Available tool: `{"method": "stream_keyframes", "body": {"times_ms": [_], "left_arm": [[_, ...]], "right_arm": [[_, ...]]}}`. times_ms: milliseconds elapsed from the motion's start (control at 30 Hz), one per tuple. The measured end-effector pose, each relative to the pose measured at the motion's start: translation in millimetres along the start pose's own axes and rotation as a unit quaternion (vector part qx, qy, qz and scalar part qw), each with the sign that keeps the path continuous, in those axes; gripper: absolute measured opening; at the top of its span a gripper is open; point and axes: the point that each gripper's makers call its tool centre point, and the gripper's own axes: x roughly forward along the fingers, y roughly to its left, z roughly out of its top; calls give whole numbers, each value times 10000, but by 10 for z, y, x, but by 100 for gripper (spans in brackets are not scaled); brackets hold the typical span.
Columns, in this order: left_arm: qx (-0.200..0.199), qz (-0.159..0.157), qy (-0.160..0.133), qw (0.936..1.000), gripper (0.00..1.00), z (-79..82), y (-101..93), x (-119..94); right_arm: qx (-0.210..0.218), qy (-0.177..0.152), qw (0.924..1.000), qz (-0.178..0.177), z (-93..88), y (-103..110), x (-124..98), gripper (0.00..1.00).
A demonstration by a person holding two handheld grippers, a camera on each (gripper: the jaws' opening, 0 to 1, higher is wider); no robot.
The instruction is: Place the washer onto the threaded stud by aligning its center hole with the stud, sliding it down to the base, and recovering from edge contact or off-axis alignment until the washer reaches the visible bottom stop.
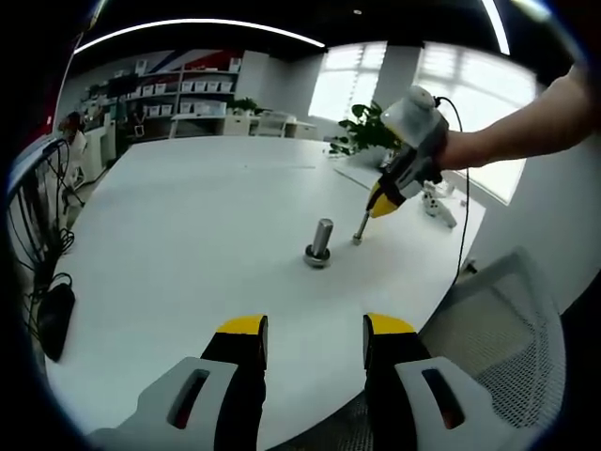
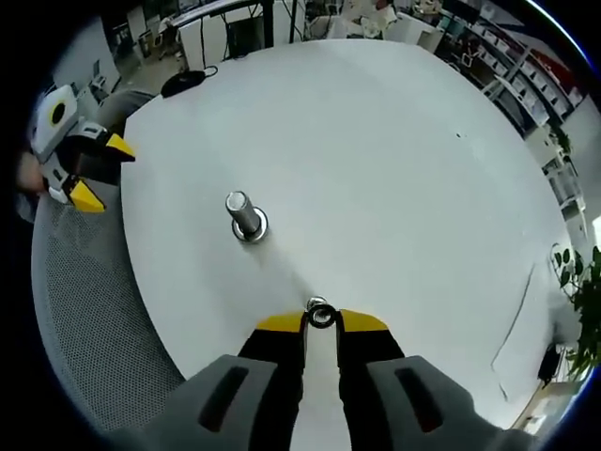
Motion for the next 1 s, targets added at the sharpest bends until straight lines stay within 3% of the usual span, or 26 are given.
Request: {"method": "stream_keyframes", "body": {"times_ms": [1000], "left_arm": [[-9, -35, -13, 10000, 39, 8, -14, -3]], "right_arm": [[-75, 364, 9991, 188, -54, 20, 238, 14]]}}
